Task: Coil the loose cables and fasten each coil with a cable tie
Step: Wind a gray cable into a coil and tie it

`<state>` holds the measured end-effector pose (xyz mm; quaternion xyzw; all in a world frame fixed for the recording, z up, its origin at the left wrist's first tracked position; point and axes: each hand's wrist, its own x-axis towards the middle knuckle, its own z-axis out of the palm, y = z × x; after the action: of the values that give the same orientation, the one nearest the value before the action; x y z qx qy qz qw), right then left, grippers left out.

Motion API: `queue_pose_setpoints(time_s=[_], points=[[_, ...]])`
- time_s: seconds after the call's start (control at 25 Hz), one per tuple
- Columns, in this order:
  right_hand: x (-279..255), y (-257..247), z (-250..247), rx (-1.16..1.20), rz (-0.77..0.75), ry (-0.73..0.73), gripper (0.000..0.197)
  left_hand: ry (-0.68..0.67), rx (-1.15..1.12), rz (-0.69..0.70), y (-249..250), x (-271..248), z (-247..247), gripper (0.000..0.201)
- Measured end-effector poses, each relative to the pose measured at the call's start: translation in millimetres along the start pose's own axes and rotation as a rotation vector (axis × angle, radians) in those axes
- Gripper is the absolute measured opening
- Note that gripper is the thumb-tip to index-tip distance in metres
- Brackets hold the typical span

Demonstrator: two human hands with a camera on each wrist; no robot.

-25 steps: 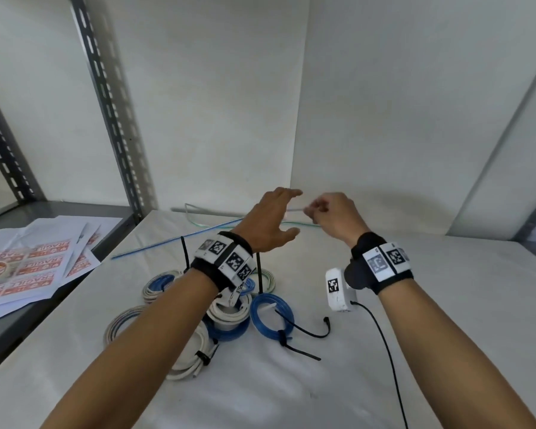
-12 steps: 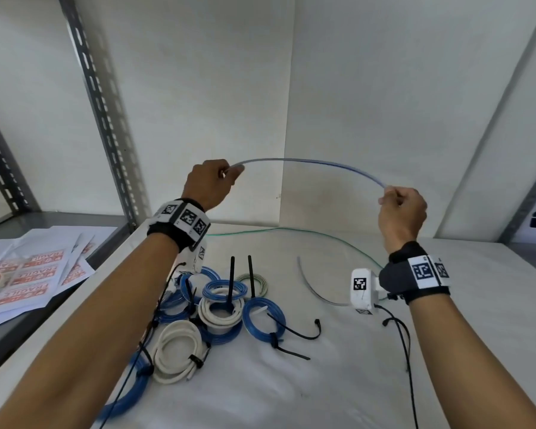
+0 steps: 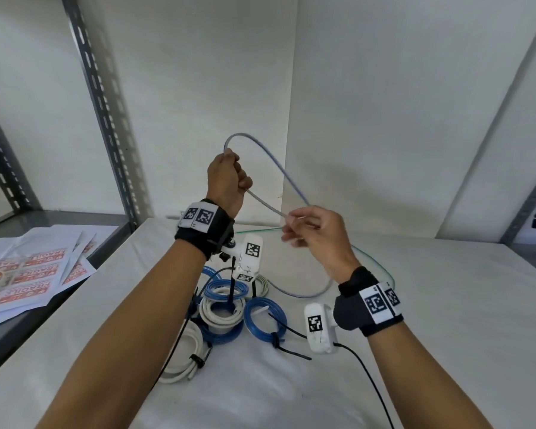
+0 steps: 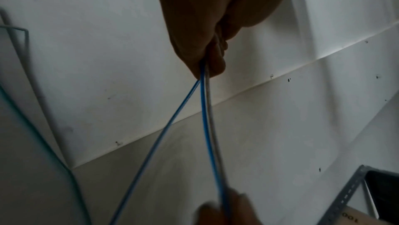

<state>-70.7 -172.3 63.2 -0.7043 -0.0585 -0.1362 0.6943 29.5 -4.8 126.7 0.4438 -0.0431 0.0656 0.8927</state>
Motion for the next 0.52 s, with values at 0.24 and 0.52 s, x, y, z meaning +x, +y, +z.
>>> queue_pose_setpoints(time_s=[0.24,0.52], points=[[17,4,0,0.246,-0.015,0.204,0.020,-0.250,0.271,-0.097,-31,-37,-13,0.044],[14,14,2,-0.519,-0.504,0.144,0.016,-0.487,0.592,0.011,-34,-51,-37,0.030]])
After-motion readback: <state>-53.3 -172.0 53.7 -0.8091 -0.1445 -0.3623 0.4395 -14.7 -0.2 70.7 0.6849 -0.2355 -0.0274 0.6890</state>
